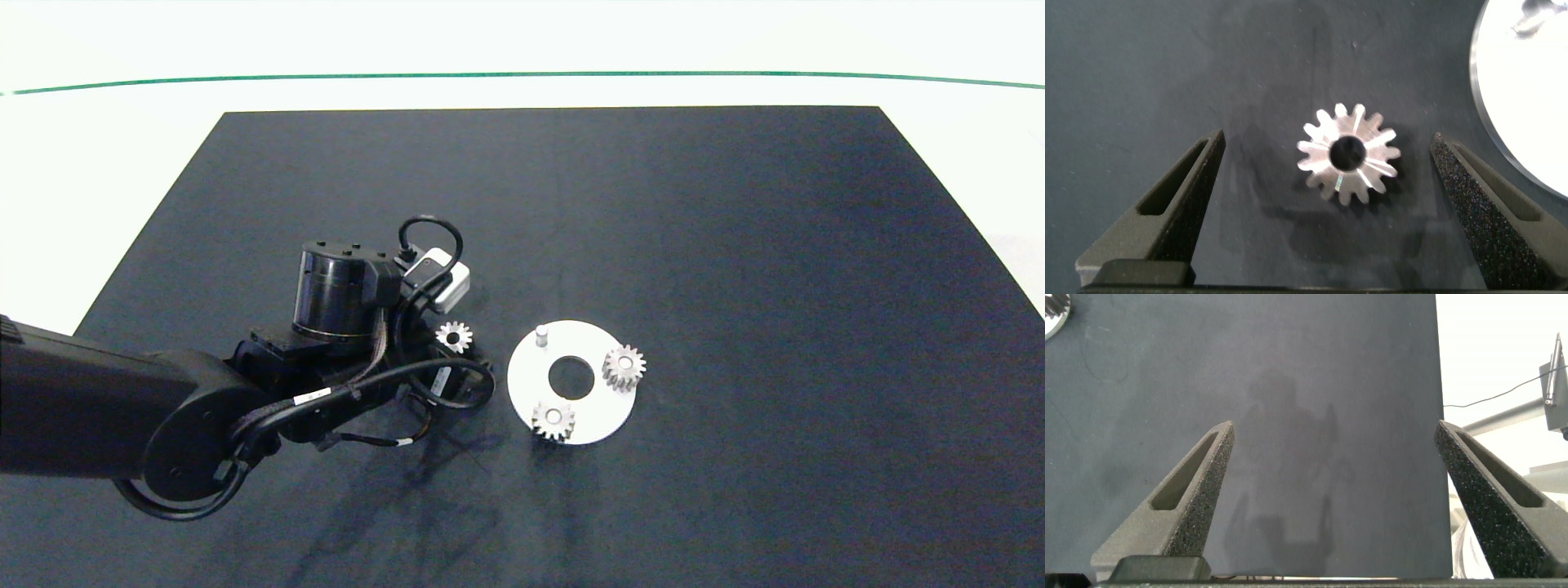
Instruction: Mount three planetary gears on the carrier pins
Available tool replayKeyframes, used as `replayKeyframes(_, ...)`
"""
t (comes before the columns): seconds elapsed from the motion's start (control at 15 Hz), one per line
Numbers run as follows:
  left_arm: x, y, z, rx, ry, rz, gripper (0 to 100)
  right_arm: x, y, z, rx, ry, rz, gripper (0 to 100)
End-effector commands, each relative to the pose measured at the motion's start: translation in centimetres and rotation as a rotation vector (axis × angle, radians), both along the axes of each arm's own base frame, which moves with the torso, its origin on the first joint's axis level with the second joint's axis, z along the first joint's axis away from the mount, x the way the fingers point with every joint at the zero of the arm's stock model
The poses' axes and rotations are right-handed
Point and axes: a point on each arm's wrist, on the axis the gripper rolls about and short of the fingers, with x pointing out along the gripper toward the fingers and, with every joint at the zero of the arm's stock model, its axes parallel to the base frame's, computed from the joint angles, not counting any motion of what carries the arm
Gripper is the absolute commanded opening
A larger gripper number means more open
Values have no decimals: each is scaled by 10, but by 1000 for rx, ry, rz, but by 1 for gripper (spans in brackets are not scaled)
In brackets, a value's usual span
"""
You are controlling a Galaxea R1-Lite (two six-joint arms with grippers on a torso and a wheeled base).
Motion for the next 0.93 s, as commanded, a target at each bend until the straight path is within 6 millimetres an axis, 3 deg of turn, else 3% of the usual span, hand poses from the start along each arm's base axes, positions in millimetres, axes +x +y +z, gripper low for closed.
replayKeyframes(0.07, -1, 1, -1, 2, 1, -1, 94, 0, 0, 0, -3, 4, -3, 100)
replayKeyframes(0.93, -1, 1, 0, -10, 3, 0, 68, 0, 0, 1, -2, 1, -2, 100)
